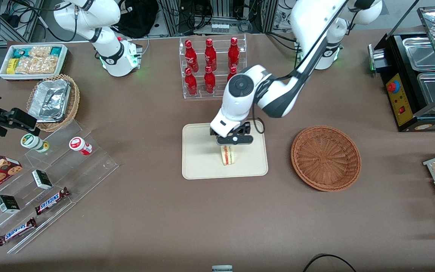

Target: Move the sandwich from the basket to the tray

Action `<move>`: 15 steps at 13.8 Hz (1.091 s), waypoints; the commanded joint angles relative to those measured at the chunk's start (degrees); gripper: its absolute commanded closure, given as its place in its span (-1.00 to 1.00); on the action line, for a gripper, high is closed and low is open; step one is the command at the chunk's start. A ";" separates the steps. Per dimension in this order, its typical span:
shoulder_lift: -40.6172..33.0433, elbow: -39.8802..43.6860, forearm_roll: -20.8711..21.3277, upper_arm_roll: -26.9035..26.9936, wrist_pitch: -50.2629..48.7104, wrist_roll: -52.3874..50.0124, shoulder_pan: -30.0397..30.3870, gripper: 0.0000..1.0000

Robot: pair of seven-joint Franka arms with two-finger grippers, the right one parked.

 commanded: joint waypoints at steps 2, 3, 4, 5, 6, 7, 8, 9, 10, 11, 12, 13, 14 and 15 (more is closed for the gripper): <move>-9.40 -1.17 0.24 0.00 -9.13 -1.10 4.88 -1.00; -11.94 -1.17 0.24 0.00 -12.90 -0.23 6.64 -1.00; -13.88 -0.99 0.42 0.00 -16.68 0.13 8.75 -1.00; -15.73 -1.08 0.42 -0.09 -19.50 1.61 11.03 -1.00; -17.49 -1.08 0.07 0.00 -21.88 4.85 12.80 -1.00; -19.07 -1.08 -0.02 0.00 -24.43 7.40 14.73 -1.00; -20.92 -1.08 -0.02 -0.09 -27.67 8.91 16.57 -1.00; -22.50 -1.17 0.07 0.00 -30.23 10.40 18.16 -1.00; -23.30 -1.08 0.07 0.00 -31.47 13.20 20.26 -1.00; -24.09 -0.99 0.07 0.00 -33.05 17.32 22.63 -1.00; -24.88 -0.99 0.07 0.00 -35.33 21.80 24.57 -1.00; -25.24 -0.90 0.07 0.00 -36.83 26.19 26.85 -1.00; -25.94 -0.99 -0.02 0.00 -37.63 29.72 28.70 -1.00; -26.55 -0.99 -0.02 0.00 -38.42 32.80 30.72 -1.00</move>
